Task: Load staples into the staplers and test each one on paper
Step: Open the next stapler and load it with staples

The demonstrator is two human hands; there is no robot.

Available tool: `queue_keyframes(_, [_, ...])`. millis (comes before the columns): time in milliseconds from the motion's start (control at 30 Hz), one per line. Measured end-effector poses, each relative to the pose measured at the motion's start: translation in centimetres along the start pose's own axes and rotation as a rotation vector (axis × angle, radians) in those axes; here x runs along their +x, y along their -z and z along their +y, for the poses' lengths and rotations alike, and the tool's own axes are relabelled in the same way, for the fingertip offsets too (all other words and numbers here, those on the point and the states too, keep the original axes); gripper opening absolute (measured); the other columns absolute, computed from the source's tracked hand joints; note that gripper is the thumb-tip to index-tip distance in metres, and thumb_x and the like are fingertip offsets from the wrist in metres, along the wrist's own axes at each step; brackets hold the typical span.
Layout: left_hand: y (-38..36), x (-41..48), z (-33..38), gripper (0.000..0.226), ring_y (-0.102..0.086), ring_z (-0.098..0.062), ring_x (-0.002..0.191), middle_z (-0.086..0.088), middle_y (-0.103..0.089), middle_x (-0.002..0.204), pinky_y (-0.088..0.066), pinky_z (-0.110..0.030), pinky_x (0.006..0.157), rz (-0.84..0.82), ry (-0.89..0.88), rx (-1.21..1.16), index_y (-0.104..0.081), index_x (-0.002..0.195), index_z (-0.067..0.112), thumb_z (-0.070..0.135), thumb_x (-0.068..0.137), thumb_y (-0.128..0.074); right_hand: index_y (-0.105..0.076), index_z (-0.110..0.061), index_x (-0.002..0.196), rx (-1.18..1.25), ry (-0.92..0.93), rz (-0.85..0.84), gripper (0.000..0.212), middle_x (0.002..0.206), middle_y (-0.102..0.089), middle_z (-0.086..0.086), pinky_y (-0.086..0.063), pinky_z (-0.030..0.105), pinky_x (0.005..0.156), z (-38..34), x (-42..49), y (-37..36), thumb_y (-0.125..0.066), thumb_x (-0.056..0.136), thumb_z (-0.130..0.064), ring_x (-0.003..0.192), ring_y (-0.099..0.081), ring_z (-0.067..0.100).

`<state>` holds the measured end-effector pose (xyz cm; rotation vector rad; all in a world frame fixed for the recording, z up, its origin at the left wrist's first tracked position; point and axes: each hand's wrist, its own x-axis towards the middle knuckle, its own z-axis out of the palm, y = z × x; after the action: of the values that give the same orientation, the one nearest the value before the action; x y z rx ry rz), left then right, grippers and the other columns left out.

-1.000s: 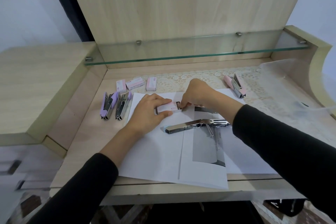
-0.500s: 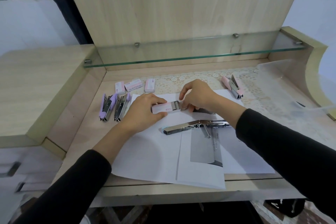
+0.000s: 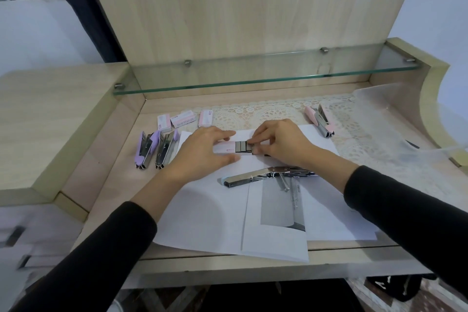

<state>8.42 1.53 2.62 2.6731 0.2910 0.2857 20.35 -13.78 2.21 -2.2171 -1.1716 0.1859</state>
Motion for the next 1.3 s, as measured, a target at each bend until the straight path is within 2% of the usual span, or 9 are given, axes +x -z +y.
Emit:
queue_keyframes(67, [-0.4, 0.6, 0.3, 0.043, -0.045, -0.013, 0.110, 0.007, -0.059, 0.117, -0.028, -0.019, 0.085, 0.007, -0.048, 0.012, -0.059, 0.120, 0.026, 0.038, 0.080, -0.067, -0.073, -0.020, 0.096, 0.011, -0.016, 0.005, 0.023, 0.102, -0.067, -0.005, -0.037, 0.023, 0.072, 0.0, -0.1, -0.1, -0.075, 0.073, -0.024, 0.076, -0.051, 0.004])
queue_keyframes(167, [-0.9, 1.3, 0.4, 0.026, -0.049, -0.016, 0.098, 0.006, -0.064, 0.106, -0.033, -0.023, 0.080, 0.014, -0.092, 0.019, -0.067, 0.107, 0.026, 0.032, 0.082, -0.066, -0.072, -0.021, 0.099, -0.018, -0.018, 0.015, 0.029, 0.103, -0.066, -0.004, -0.044, 0.028, 0.080, 0.0, -0.1, -0.3, -0.076, 0.071, -0.027, 0.089, -0.055, 0.014])
queue_keyframes(367, [-1.2, 1.4, 0.5, 0.021, -0.050, -0.013, 0.091, 0.003, -0.067, 0.099, -0.040, -0.026, 0.081, 0.059, -0.081, -0.057, -0.071, 0.100, 0.021, 0.025, 0.079, -0.069, -0.073, -0.016, 0.086, 0.018, -0.027, 0.034, 0.025, 0.096, -0.067, -0.005, -0.045, 0.029, 0.075, -0.1, 0.0, -0.5, -0.080, 0.066, -0.030, 0.075, -0.050, 0.010])
queue_keyframes(533, [-1.6, 1.3, 0.2, 0.022, -0.049, -0.015, 0.093, 0.004, -0.066, 0.102, -0.037, -0.025, 0.083, 0.067, -0.069, -0.071, -0.070, 0.102, 0.022, 0.026, 0.080, -0.068, -0.070, -0.015, 0.078, 0.003, -0.015, 0.024, 0.019, 0.093, -0.066, -0.005, -0.041, 0.026, 0.070, -0.6, 0.1, -0.5, -0.079, 0.067, -0.027, 0.071, -0.048, 0.008])
queue_keyframes(733, [-1.8, 1.3, 0.1, 0.023, -0.047, -0.013, 0.095, 0.005, -0.065, 0.104, -0.032, -0.021, 0.082, 0.072, -0.069, -0.068, -0.069, 0.104, 0.022, 0.025, 0.081, -0.067, -0.072, -0.019, 0.089, 0.008, -0.082, 0.033, 0.024, 0.099, -0.067, -0.002, -0.048, 0.032, 0.077, -0.8, 0.5, -0.7, -0.079, 0.067, -0.027, 0.081, -0.054, 0.014])
queue_keyframes(867, [-1.6, 1.3, 0.2, 0.024, -0.047, -0.013, 0.096, 0.004, -0.064, 0.104, -0.038, -0.024, 0.085, 0.065, -0.065, -0.073, -0.069, 0.105, 0.022, 0.025, 0.081, -0.068, -0.070, -0.013, 0.085, 0.074, -0.128, -0.044, 0.024, 0.091, -0.064, 0.000, -0.044, 0.026, 0.069, -1.3, 0.9, 0.0, -0.081, 0.066, -0.024, 0.064, -0.048, 0.007])
queue_keyframes(1033, [-1.5, 1.4, 0.1, 0.023, -0.045, -0.011, 0.093, 0.005, -0.064, 0.102, -0.035, -0.021, 0.082, 0.045, -0.063, -0.088, -0.069, 0.104, 0.023, 0.025, 0.080, -0.068, -0.072, -0.011, 0.078, 0.146, -0.142, -0.090, 0.014, 0.064, -0.056, -0.011, -0.034, 0.004, 0.048, -1.3, 1.4, 0.8, -0.079, 0.068, -0.019, 0.052, -0.048, -0.003])
queue_keyframes(1167, [-1.5, 1.5, 0.1, 0.023, -0.044, -0.010, 0.091, 0.005, -0.064, 0.102, -0.035, -0.021, 0.081, 0.047, -0.059, -0.091, -0.070, 0.103, 0.023, 0.025, 0.080, -0.069, -0.073, -0.018, 0.073, 0.228, -0.131, -0.092, 0.003, 0.064, -0.061, -0.009, -0.036, 0.007, 0.051, -0.8, 1.4, 1.1, -0.075, 0.073, -0.020, 0.045, -0.050, -0.008])
queue_keyframes(1300, [-1.5, 1.4, 0.2, 0.023, -0.044, -0.010, 0.092, 0.005, -0.064, 0.102, -0.037, -0.022, 0.083, 0.048, -0.053, -0.099, -0.070, 0.103, 0.023, 0.025, 0.080, -0.069, -0.074, -0.007, 0.077, 0.240, -0.153, 0.015, 0.015, 0.066, -0.061, -0.006, -0.035, 0.004, 0.046, -0.6, 1.4, 0.8, -0.067, 0.082, -0.020, 0.046, -0.049, -0.010])
